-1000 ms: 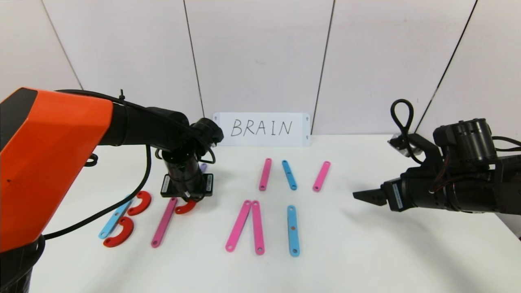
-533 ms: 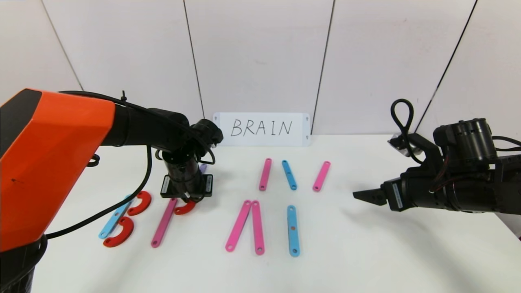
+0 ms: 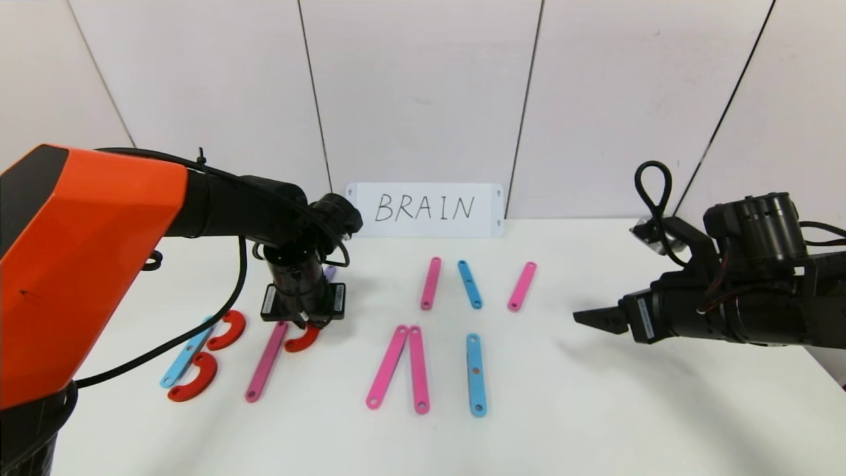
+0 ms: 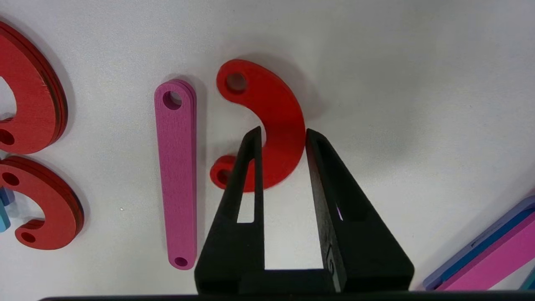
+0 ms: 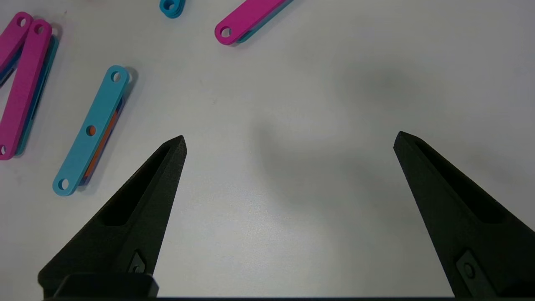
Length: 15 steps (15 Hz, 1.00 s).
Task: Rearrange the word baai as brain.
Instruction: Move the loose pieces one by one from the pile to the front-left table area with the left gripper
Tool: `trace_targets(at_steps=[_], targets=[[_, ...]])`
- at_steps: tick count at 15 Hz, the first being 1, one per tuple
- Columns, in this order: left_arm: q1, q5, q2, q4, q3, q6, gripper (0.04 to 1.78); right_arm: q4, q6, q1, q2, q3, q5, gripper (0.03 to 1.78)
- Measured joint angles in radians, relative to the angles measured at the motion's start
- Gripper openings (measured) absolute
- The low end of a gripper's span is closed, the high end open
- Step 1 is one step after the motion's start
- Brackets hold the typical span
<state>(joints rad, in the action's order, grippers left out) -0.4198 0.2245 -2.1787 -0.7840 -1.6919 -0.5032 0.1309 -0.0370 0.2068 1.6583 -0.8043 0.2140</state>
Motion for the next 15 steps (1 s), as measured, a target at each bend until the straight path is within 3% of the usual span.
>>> trace_targets(at_steps=[2,5,8,11,15], targets=[[-0.001,0.000,-0.001,0.000,0.000,0.000,0.68,0.000,0.000,0.000,0.000,0.000,0.000,1.74],[-0.001,0.000,-0.001,0.002,0.000,0.001,1.20,0.000,0.000,0.000,0.000,0.001,0.000,1.74],[-0.005,0.000,0.005,0.013,-0.002,0.000,1.58,0.000,0.000,0.000,0.000,0.001,0.000,1.74],[-0.007,-0.001,0.010,0.019,-0.003,0.003,1.74,0.000,0.000,0.000,0.000,0.001,0.000,1.74],[0.005,-0.011,0.021,0.071,-0.005,0.063,1.74,0.000,-0.001,0.001,0.000,0.001,0.000,1.74]])
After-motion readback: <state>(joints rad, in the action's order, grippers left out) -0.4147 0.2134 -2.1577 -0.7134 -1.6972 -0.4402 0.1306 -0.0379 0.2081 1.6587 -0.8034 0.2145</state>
